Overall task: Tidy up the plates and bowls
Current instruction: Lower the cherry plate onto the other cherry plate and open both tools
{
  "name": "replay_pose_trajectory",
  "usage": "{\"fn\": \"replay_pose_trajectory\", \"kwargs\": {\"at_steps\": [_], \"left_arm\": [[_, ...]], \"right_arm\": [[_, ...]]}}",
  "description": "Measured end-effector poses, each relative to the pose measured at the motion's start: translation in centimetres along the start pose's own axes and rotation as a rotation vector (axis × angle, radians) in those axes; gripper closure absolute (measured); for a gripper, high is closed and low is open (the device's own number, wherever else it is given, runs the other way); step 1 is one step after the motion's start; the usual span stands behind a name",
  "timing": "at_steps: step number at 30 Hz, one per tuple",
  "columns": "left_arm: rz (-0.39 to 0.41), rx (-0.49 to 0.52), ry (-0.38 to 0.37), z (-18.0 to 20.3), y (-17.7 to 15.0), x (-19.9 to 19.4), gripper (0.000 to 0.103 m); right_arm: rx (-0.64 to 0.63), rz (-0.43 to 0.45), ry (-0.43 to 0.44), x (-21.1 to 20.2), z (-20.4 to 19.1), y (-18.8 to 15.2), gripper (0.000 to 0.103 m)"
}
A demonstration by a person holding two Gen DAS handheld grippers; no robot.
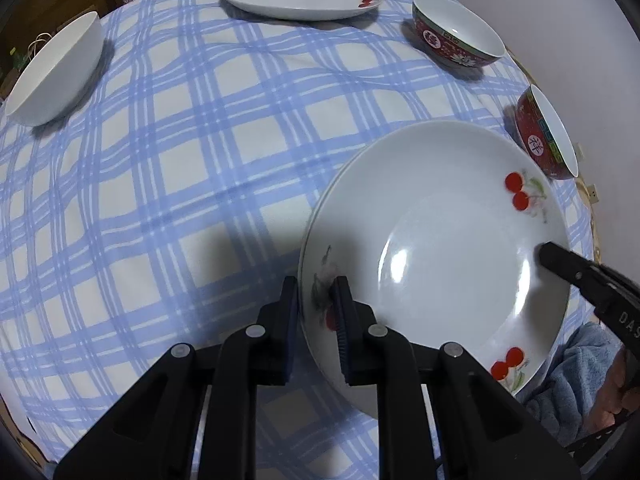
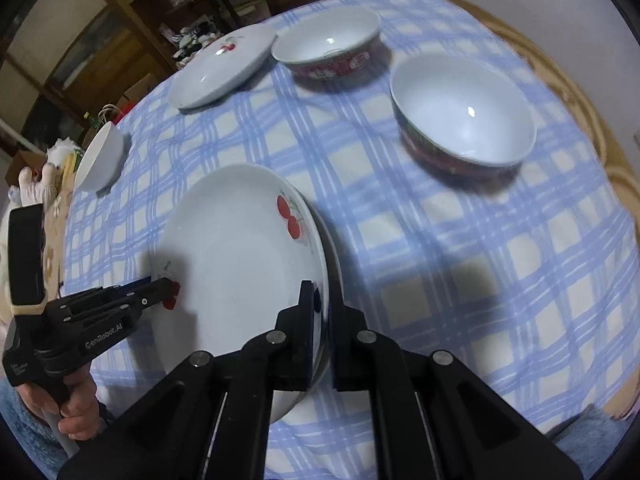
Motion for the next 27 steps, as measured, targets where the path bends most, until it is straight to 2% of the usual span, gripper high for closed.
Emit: {"fn": "replay_pose_trajectory", "kwargs": {"at_steps": [4, 10, 17, 24, 27], "left_arm": [[-0.005, -0.018, -0.014, -0.3, 0.0, 0.1, 0.086], [0.002, 0.0, 0.011, 0.1, -0.1, 0.2, 0.084], [-0.016, 0.009, 0.023, 0.4, -0.4, 0.1, 0.083], [-0.045, 0.005, 0.01, 0.6, -1.0, -0.3, 0.083], [-0.056, -0.007, -0.002, 0.5, -1.1, -0.2, 0.083]], "right_arm": [[0.014, 0.007, 0.01, 0.0, 0.2, 0.1, 0.096], [-0.022, 0.03, -0.036, -0.2, -0.4, 0.0, 0.095], [-0.02, 0.029, -0.048, -0.1, -0.6, 0.0, 0.095], [-0.05, 0.021, -0.079, -0.2, 0.0, -0.1, 0.094], [-0.023, -0.003, -0.05, 0.0, 0.6, -0.4, 0.094]]}}
Point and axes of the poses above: each gripper's, at about its wrist camera, not at the fingertips, and x roughly the way its jaws point, z to its right, y to its top, the point moved 5 cm from there along x, roughly the way its jaws point, and after that the axes turned 9 degrees about x, right-handed, at the moved point
